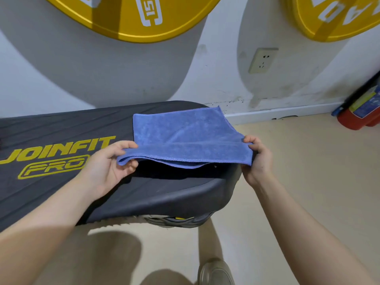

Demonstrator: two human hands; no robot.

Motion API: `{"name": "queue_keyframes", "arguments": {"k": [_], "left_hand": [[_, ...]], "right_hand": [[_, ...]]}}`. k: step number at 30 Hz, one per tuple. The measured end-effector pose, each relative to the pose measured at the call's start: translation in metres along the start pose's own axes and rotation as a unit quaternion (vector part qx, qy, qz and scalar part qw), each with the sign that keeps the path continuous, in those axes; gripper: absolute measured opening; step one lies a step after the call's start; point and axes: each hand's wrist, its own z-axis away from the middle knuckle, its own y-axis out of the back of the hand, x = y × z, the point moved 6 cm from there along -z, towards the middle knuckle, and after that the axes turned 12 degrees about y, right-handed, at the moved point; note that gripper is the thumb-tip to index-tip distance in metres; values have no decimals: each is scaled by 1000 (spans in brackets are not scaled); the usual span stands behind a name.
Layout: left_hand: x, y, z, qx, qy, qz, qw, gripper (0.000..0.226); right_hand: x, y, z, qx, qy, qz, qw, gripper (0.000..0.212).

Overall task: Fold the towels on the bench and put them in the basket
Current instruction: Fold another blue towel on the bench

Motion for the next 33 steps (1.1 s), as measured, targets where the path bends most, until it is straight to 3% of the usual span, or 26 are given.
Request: {"name": "queue_keyframes", "arguments": {"k": [3, 5, 7, 10, 13, 17, 21, 24, 27, 33], "left_hand": [[-4, 2, -9, -48, 7, -54, 997, 53], [-8, 7, -23, -14, -3, -107, 994, 65], [-8, 8, -34, 40, -29, -159, 986, 41], [-7, 12, -49, 148, -52, -198, 968, 12], [5, 10, -56, 210, -95, -166, 959, 20], [26, 3, -68, 185, -108, -136, 967, 19], [57, -2, -85, 188, -158, -96, 964, 20], [55, 3, -110, 224, -77, -81, 968, 21], [37, 16, -128, 276, 32, -183, 943, 31], [41, 25, -139, 324, -39, -288, 900, 31]], "right_hand": [[1, -1, -7, -18, -24, -97, 995, 27], [10, -1, -19, -33, -24, -11, 999, 37], [13, -1, -34, -40, 6, 120, 992, 32], [12, -6, -55, -33, 53, 214, 975, 27], [10, -10, -77, -20, 88, 293, 952, 11], [-1, -16, -106, -8, 133, 383, 914, 30], [3, -35, -134, -73, 116, 383, 913, 25], [18, -39, -154, -86, 75, 439, 891, 26], [30, -41, -167, -86, 34, 488, 868, 28], [32, -52, -178, -118, 53, 584, 802, 35]]}}
